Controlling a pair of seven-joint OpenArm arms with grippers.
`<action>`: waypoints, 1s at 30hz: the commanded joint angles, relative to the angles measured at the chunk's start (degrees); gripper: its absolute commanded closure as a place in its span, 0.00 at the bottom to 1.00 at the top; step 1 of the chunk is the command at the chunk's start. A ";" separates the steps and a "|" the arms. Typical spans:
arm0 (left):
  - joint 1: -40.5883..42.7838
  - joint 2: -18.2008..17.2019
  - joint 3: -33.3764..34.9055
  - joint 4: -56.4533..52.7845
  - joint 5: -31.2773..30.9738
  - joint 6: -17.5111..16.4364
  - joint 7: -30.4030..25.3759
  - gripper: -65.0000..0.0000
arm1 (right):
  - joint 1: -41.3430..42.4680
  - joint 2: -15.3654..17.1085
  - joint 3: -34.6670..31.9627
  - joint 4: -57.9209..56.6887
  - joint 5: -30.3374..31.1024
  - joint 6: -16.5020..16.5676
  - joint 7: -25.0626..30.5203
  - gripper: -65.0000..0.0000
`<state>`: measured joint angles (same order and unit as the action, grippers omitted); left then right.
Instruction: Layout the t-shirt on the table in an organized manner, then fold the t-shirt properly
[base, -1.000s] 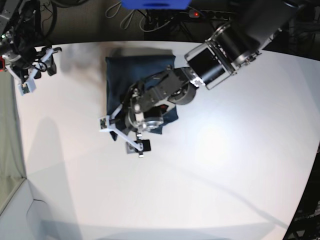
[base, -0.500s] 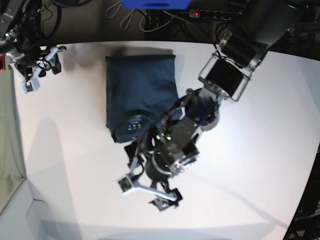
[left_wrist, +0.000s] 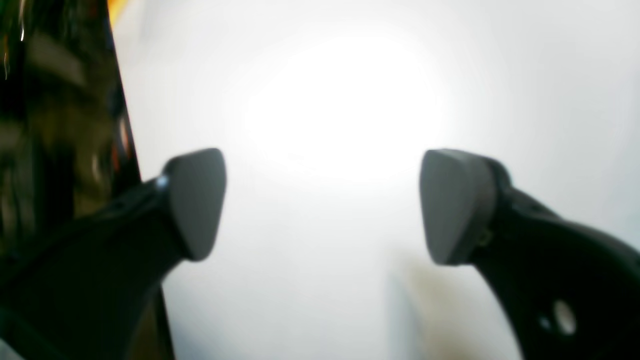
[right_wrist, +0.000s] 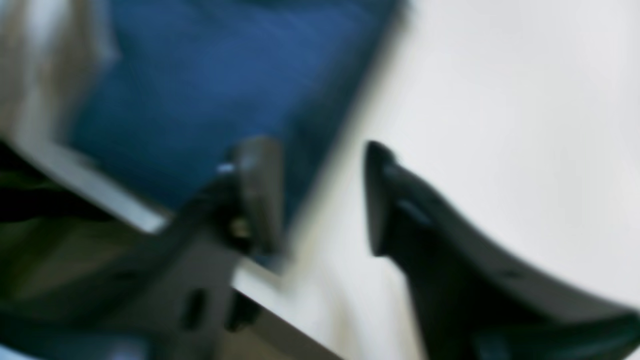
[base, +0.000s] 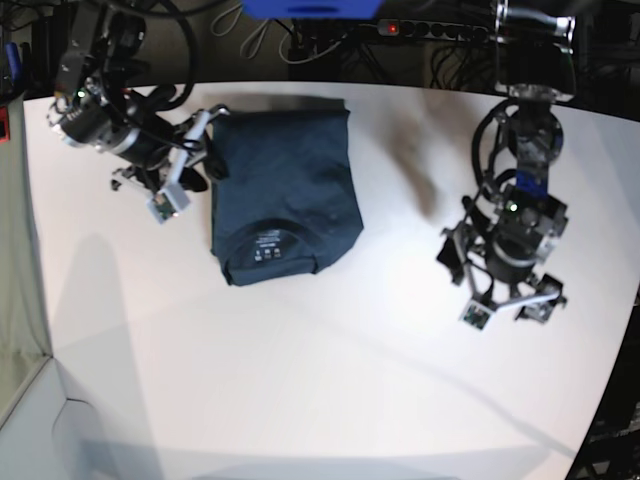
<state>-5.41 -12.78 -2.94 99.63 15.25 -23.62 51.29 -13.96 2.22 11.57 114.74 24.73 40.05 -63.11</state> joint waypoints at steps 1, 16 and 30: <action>-0.35 -0.54 -1.85 2.04 -0.61 0.36 -1.66 0.21 | 1.96 0.02 -1.60 1.09 0.72 -0.05 1.44 0.84; 15.92 -0.89 -18.82 8.54 -0.61 0.36 -1.66 0.83 | 2.66 1.08 -12.85 -14.12 0.46 -0.05 5.22 1.00; 25.06 1.30 -18.38 10.48 -0.70 -0.16 -1.92 0.84 | -4.11 3.80 -12.32 -0.14 0.72 -0.05 9.44 1.00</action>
<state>19.66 -10.74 -21.10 108.92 13.96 -24.01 49.91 -17.87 5.80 -0.93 113.84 24.14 39.57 -54.78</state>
